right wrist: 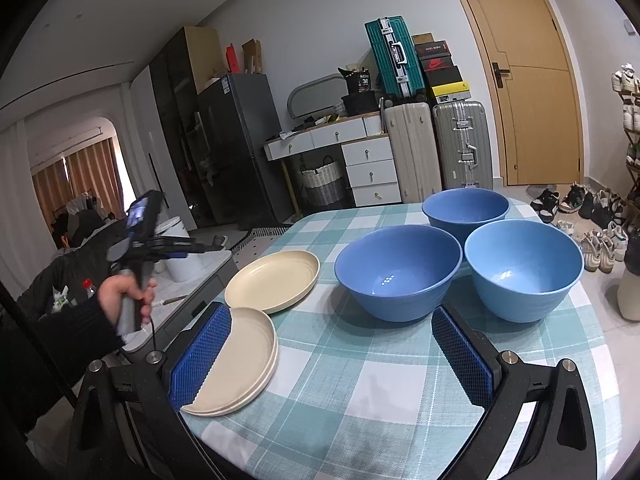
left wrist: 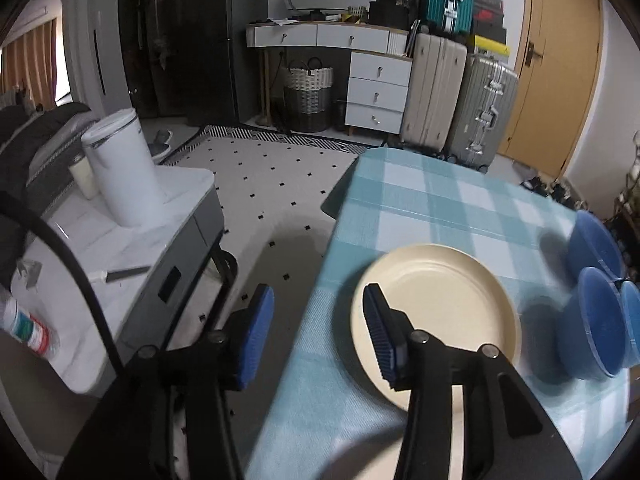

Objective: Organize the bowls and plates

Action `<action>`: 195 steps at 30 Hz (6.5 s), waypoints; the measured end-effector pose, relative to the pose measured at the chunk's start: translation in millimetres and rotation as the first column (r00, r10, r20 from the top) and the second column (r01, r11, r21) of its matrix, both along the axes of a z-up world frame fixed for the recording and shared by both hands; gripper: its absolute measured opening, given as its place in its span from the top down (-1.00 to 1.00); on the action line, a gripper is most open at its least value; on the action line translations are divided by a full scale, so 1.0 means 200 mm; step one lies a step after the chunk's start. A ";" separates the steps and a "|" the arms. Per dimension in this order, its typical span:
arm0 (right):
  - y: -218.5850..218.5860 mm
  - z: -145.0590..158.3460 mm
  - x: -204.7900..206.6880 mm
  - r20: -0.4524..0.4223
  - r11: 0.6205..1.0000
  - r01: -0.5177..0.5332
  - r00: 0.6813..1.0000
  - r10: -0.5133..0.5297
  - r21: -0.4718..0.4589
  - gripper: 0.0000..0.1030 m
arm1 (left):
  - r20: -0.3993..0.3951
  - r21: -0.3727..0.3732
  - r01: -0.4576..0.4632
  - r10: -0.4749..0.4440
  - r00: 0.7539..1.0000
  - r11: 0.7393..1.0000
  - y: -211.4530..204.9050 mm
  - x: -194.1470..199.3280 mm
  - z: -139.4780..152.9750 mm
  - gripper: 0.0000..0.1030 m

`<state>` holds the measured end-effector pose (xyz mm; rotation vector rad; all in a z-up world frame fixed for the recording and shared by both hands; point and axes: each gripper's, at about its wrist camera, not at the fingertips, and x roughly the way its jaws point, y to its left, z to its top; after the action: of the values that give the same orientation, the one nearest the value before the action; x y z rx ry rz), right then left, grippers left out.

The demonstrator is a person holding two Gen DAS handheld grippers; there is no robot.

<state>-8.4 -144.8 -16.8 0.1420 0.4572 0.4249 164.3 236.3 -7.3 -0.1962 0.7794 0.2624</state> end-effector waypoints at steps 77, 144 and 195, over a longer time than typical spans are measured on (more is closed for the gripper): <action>1.10 0.21 1.26 -0.400 0.963 -0.225 0.904 0.149 -0.151 -0.98 | -0.138 -0.160 0.092 -0.114 0.984 0.983 0.01 0.10 -0.08 -0.93; 1.18 -0.54 1.65 -0.675 0.910 -0.192 0.728 -0.119 -0.368 0.71 | -0.310 -0.233 0.218 -0.285 0.907 0.948 -0.01 0.35 -0.44 0.72; 1.01 -0.08 1.33 -0.627 0.968 -0.111 0.777 -0.057 -0.226 0.82 | -0.296 -0.185 0.180 -0.230 0.927 0.966 -0.12 0.08 -0.02 0.72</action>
<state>257.4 57.2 -32.2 0.0259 1.1812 0.3351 181.1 212.4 -12.2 -0.2202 1.1331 0.0317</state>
